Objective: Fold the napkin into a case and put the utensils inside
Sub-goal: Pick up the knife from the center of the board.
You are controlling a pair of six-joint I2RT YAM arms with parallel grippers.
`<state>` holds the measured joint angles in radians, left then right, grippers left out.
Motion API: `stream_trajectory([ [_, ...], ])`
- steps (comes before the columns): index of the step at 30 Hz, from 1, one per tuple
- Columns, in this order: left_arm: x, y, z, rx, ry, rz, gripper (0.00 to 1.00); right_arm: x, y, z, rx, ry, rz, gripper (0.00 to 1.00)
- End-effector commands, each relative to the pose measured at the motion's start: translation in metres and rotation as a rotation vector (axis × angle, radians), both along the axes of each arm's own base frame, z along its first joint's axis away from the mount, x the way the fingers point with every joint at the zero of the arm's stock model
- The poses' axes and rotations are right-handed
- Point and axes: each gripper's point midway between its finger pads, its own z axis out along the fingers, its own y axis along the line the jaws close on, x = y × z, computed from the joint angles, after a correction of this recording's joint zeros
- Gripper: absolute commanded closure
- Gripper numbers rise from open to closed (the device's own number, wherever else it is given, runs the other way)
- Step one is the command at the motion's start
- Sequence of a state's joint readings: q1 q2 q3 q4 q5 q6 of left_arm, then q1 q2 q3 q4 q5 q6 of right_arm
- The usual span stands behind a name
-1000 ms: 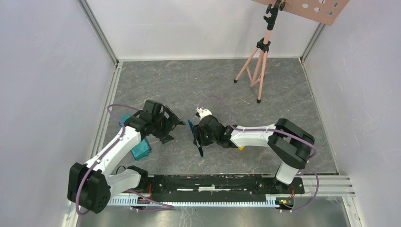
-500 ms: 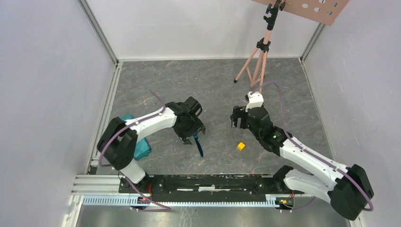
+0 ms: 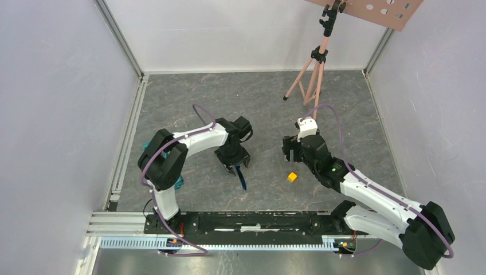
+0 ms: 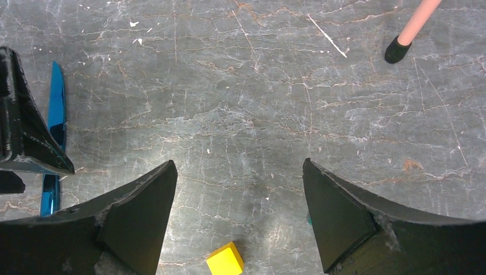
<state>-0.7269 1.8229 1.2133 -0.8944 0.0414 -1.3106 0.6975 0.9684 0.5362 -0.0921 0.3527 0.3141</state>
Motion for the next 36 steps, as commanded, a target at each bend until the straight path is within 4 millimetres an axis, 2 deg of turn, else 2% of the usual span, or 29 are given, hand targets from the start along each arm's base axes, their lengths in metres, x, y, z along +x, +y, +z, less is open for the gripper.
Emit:
stream_trajectory([
  [1, -0.002, 0.001, -0.004, 0.048, 0.004, -0.039, 0.37, 0.002, 0.000, 0.011, 0.000, -0.053, 0.005, 0.14],
  [4, 0.004, 0.004, -0.012, 0.077, -0.019, -0.065, 0.41, 0.002, 0.001, 0.011, 0.007, -0.052, 0.006, 0.14],
  [10, 0.001, 0.014, -0.032, 0.122, -0.004, -0.097, 0.52, 0.000, -0.002, 0.010, 0.001, -0.046, 0.000, 0.14],
  [17, 0.007, 0.020, -0.041, 0.153, -0.031, -0.154, 0.64, 0.000, 0.005, 0.007, 0.017, -0.037, 0.022, 0.14],
  [18, 0.010, 0.020, -0.040, 0.158, -0.045, -0.170, 0.71, 0.000, 0.005, 0.006, 0.017, -0.036, 0.026, 0.14],
  [19, 0.013, 0.022, -0.039, 0.173, -0.059, -0.185, 0.90, -0.001, 0.006, 0.006, 0.018, -0.035, 0.031, 0.14],
  [20, 0.016, 0.025, -0.037, 0.192, -0.067, -0.193, 0.97, -0.001, 0.007, 0.006, 0.018, -0.034, 0.038, 0.14],
  [24, 0.022, 0.028, -0.029, 0.196, -0.109, -0.243, 0.98, -0.001, 0.007, 0.010, 0.017, -0.039, 0.042, 0.14],
  [30, 0.034, 0.023, 0.001, 0.148, -0.229, -0.298, 0.98, -0.002, 0.012, 0.010, 0.032, -0.035, 0.060, 0.14],
  [36, 0.032, 0.024, 0.025, 0.090, -0.330, -0.306, 0.98, 0.000, 0.025, 0.004, 0.039, -0.005, 0.104, 0.14],
])
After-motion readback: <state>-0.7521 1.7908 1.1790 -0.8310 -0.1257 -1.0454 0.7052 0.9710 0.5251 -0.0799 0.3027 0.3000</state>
